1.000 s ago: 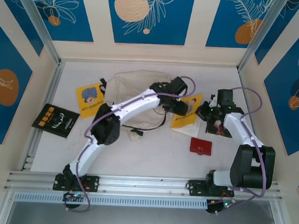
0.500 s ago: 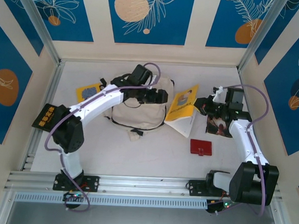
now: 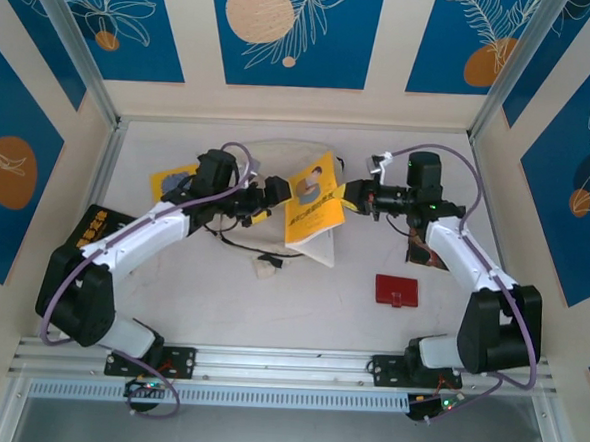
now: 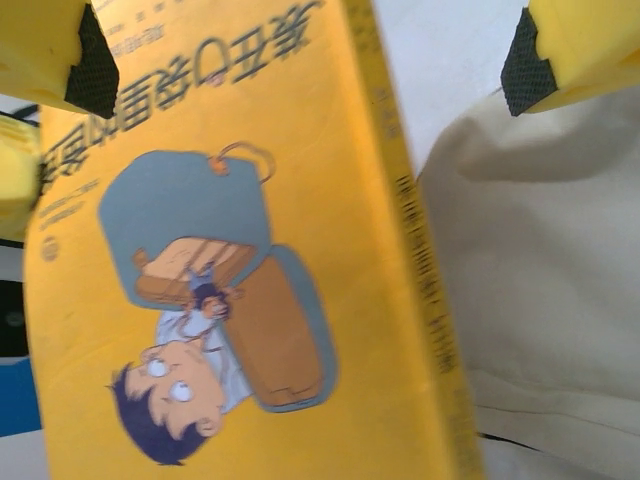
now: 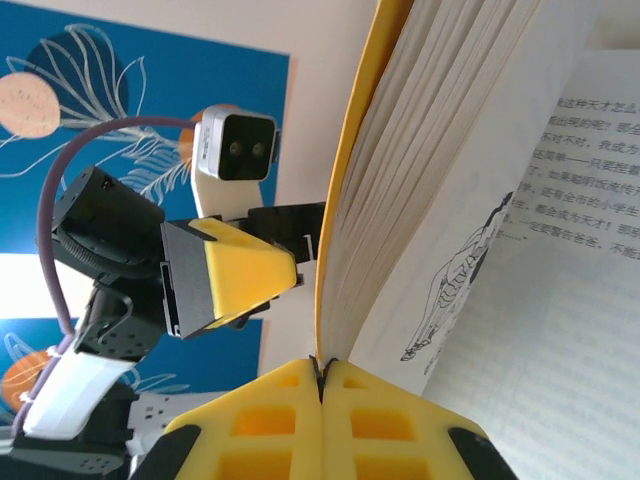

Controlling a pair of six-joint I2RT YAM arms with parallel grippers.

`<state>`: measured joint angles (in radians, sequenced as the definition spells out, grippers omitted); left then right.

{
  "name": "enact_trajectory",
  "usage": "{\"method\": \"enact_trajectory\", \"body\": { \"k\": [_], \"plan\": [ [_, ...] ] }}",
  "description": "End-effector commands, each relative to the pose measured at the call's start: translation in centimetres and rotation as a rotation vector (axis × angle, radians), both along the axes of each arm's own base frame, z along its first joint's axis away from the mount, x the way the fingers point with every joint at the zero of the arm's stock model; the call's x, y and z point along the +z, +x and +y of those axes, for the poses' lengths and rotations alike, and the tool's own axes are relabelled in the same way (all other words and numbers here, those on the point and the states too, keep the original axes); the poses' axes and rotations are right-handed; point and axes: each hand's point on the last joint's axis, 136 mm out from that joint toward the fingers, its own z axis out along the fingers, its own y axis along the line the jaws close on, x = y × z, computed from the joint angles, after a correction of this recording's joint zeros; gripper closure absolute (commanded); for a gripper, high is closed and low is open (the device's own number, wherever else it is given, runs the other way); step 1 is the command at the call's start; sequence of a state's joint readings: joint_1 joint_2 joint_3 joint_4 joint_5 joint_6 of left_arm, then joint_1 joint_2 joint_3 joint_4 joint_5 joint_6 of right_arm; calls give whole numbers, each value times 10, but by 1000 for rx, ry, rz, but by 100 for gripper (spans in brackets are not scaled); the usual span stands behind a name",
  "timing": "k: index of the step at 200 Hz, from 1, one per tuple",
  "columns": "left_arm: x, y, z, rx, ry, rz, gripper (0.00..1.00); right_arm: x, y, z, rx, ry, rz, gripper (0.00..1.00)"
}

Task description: Pack books, pencil case, and school supplies into a backpack

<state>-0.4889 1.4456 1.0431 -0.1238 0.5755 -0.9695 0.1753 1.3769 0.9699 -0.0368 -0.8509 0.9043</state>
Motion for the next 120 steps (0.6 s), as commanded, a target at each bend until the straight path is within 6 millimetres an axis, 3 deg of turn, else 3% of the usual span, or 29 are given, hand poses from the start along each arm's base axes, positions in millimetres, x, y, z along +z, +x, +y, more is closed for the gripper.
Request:
{"method": "enact_trajectory", "body": {
  "k": [1,35,80,120],
  "plan": [
    [26,-5,-4,-26,-126,-12,0,36,-2,20,105,89,-88,100],
    [-2,0,3,3,-84,22,0,35,1,33,131,112,-66,100],
    [-18,6,25,100,10,25,0,26,6,37,113,111,-28,100],
    [-10,11,7,73,-152,52,0,23,7,37,116,126,7,100]
  ]
}}
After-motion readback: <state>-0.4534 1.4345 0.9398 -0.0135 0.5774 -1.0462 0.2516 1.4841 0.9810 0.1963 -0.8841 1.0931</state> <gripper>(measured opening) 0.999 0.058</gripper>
